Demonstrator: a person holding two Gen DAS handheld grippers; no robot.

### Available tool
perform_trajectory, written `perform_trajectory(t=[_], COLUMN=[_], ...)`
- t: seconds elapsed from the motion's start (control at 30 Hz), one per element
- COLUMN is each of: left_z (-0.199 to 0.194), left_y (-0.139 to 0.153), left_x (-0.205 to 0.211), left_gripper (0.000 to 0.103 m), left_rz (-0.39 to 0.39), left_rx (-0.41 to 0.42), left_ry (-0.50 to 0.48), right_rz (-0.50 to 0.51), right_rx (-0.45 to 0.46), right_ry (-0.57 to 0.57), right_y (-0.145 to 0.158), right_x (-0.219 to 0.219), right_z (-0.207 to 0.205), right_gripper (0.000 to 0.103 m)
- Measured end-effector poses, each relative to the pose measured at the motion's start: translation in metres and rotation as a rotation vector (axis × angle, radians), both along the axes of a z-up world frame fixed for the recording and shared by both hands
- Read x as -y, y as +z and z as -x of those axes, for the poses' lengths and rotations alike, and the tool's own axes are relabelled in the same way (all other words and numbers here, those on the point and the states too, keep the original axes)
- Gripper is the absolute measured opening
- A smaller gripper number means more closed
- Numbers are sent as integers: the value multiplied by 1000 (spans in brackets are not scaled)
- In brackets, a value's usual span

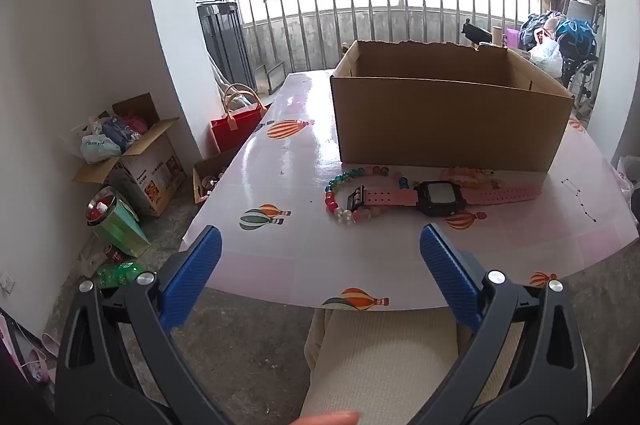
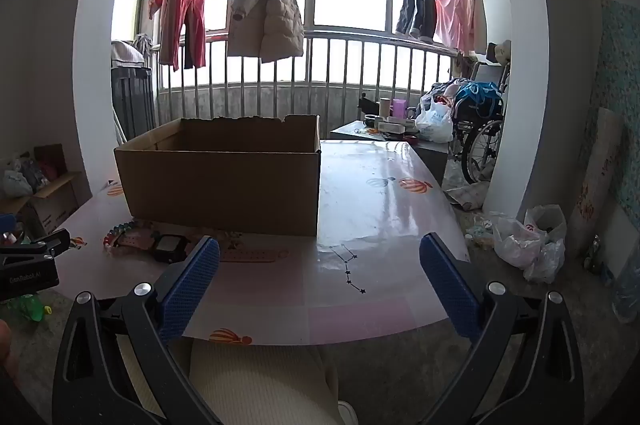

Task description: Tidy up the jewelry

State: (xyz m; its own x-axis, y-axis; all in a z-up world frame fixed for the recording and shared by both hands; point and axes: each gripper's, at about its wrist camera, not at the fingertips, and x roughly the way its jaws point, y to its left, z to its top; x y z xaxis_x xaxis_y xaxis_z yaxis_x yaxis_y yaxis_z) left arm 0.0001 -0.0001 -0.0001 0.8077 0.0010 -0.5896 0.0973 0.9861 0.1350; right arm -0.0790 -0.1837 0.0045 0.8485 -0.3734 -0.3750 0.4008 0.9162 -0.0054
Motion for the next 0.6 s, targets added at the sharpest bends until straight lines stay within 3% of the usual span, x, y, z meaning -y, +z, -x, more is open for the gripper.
perform_trajectory(t=[0.6], left_z=[0], left_y=[0], left_x=[0], left_gripper=[96], left_rz=[3], left_rx=[-3], left_ry=[0], right_rz=[-4], right_rx=[-5], right_ry=[0], right_y=[0], right_x=[-1], right_z=[-1], right_gripper=[98])
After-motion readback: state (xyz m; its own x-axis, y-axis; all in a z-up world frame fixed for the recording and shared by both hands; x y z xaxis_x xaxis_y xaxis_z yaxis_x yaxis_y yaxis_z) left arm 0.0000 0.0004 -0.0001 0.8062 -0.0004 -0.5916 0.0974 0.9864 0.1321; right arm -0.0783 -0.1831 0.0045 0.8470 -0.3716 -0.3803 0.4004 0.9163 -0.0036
